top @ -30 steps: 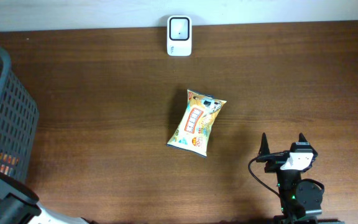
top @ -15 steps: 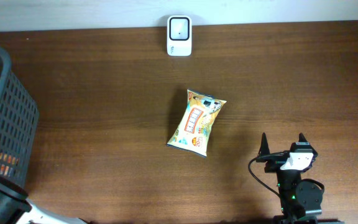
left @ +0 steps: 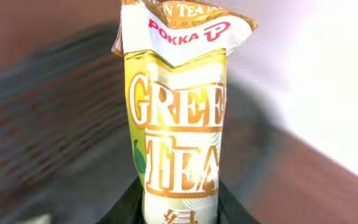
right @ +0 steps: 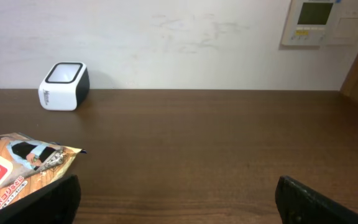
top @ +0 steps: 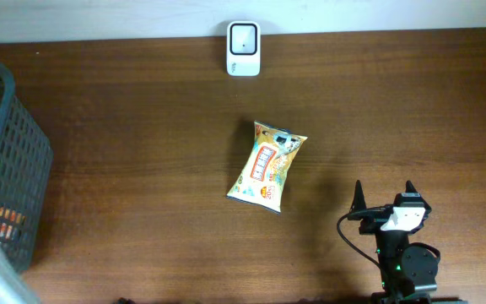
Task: Scan the item barcode
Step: 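Take the green tea pouch from the basket and place it beside the bag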
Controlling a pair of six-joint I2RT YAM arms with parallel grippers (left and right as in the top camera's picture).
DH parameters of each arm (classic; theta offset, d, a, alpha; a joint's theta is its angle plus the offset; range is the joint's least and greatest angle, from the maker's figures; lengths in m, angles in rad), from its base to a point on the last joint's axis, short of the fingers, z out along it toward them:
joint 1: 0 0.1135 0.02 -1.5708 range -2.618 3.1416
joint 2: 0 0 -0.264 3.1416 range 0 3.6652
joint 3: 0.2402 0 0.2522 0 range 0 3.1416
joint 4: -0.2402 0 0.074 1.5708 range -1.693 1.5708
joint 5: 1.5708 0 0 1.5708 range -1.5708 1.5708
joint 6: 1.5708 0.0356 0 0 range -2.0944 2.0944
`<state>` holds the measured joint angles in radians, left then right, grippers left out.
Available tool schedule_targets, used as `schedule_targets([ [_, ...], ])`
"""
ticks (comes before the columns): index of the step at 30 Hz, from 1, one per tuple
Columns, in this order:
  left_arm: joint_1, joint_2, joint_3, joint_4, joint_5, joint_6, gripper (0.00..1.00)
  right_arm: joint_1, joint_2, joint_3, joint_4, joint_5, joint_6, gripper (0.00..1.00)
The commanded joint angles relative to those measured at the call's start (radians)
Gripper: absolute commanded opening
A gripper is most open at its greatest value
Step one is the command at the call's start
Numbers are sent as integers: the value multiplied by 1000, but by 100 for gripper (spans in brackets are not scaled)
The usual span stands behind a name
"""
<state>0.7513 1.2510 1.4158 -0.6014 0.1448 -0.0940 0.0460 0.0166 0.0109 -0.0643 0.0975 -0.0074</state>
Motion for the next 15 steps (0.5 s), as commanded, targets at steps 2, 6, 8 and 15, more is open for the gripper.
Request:
schedule_targets([
  [2, -375, -62, 23, -105, 24, -2, 20, 6, -5, -5, -7, 12, -3, 99],
  [6, -852, 288, 23, -219, -26, -3, 20, 6, -5, -5, -7, 12, -3, 99],
  [8, -959, 449, 23, -216, -29, -25, 21, 6, -5, -5, -7, 12, -3, 99],
  [15, -1152, 731, 24, -158, -34, -77, 54, 6, -5, -5, -7, 12, -3, 99],
])
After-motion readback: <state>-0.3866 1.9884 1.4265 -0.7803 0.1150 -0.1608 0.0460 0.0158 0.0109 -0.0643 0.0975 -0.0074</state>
